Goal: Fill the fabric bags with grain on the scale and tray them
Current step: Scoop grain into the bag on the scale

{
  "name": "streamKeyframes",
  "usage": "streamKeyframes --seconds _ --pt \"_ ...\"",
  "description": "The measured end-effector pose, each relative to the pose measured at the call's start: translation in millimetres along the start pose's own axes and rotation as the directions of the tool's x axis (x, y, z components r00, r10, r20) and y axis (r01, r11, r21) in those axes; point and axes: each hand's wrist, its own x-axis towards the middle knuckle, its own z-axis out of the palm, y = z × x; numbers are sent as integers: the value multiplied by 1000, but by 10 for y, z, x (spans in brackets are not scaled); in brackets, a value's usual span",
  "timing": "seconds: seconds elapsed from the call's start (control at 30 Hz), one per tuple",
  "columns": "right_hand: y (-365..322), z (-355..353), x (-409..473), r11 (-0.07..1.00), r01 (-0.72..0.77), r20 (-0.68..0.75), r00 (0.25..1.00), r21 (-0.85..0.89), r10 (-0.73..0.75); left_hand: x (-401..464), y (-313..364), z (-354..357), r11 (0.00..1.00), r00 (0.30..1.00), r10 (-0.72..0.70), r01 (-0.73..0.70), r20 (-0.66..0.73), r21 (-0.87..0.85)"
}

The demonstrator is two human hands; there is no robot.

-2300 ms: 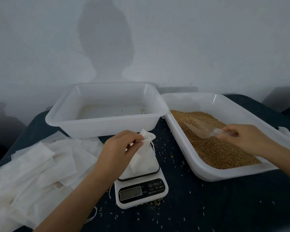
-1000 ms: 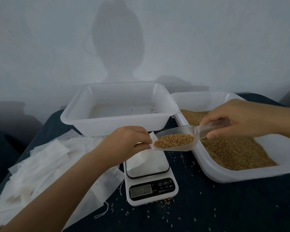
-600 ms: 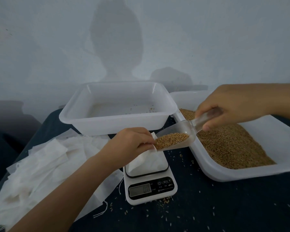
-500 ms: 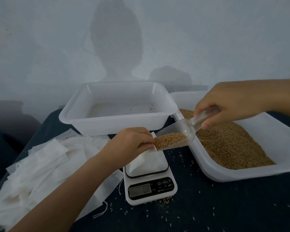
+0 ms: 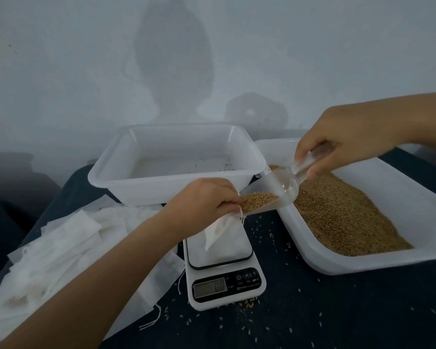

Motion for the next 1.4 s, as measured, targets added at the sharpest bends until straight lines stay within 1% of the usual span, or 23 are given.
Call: streamKeyframes --seconds 0.13,0.23,0.37,0.47,0.53,0.6,0.73,0.83,0.9,1.0,1.17,1.4 --pt "208 -163 -244 992 -113 -55 992 60 116 381 45 -122 999 1000 29 -29 -8 30" --pt "342 -312 -465 973 -206 -118 969 104 218 725 138 -183 994 994 101 -99 -36 51" --pt "533 -530 -788 920 -364 -203 899 147 388 1236 314 -164 986 986 157 -154 -56 57" --pt "653 -577 -999 874 -462 -172 858 152 484 1536 476 -43 981 979 195 -194 -61 31" --pt "697 -533 -1049 847 -511 -121 841 147 528 1661 555 94 980 980 198 -197 -31 25" --pt "737 -455 -1026 833 -543 -78 830 107 552 1734 593 249 981 981 191 -192 26 32" --pt "732 -296 -818 836 -548 27 836 -36 549 1726 536 495 982 976 160 -172 151 75" --pt "659 -264 -580 847 -513 82 847 -136 526 1619 406 596 990 975 112 -128 193 67" --pt "608 -270 -401 849 -488 87 854 -205 512 1534 311 628 993 976 88 -102 201 62" --pt "526 -312 -161 850 -460 109 860 -259 498 1405 189 638 997 981 59 -67 185 38" --pt "415 -386 104 845 -439 132 859 -306 495 1253 43 647 1000 994 -10 10 113 1" --pt "238 -434 343 777 -379 112 862 -502 493 1209 28 700 997 996 -57 60 62 -40"
